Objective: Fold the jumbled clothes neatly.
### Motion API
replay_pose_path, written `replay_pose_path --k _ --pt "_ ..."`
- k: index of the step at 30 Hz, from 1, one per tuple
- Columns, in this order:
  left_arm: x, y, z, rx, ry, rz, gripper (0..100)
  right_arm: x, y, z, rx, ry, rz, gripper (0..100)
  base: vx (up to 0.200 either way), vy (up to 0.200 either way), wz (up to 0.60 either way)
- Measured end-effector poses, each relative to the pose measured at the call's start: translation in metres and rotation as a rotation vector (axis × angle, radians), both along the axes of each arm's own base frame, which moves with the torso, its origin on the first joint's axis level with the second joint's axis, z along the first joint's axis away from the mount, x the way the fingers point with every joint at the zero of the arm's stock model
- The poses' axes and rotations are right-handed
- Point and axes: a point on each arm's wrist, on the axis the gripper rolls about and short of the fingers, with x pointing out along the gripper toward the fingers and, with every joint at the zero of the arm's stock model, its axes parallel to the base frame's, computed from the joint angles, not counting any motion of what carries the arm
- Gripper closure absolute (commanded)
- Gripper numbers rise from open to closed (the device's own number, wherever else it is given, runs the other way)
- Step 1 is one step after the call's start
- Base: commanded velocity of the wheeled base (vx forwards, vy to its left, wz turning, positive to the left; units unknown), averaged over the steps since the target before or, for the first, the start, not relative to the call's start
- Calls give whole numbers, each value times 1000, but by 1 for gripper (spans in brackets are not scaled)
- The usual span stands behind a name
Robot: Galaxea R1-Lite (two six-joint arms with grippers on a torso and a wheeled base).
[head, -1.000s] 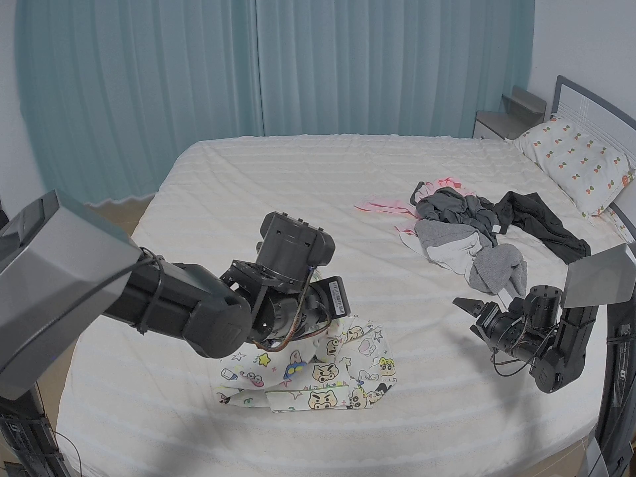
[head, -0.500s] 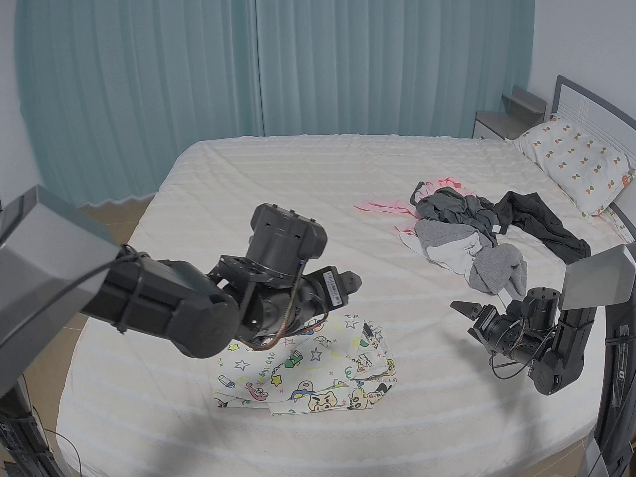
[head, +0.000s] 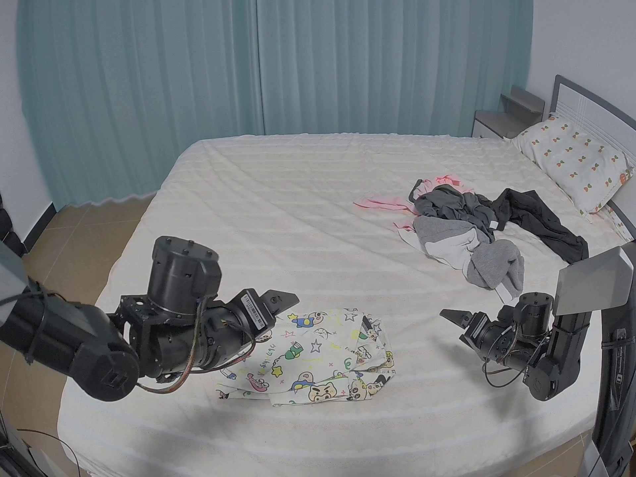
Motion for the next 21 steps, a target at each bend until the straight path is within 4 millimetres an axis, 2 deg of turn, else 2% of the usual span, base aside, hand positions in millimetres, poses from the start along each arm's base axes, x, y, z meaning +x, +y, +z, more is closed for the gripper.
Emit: replay_pose_path --k 1,8,15,21 --pt "-1 2 0 -22 -9 2 0 -1 1 0 -1 1 3 0 0 0 0" --pt "2 35 -5 -127 2 -1 0 -4 11 -2 -25 8 -1 0 0 200 0" --pt "15 71 -14 -209 58 -16 0 -7 25 -3 -47 -1 11 0 0 200 0" --pt "25 82 -27 -222 55 18 0 -10 43 1 -71 -28 24 0 0 200 0"
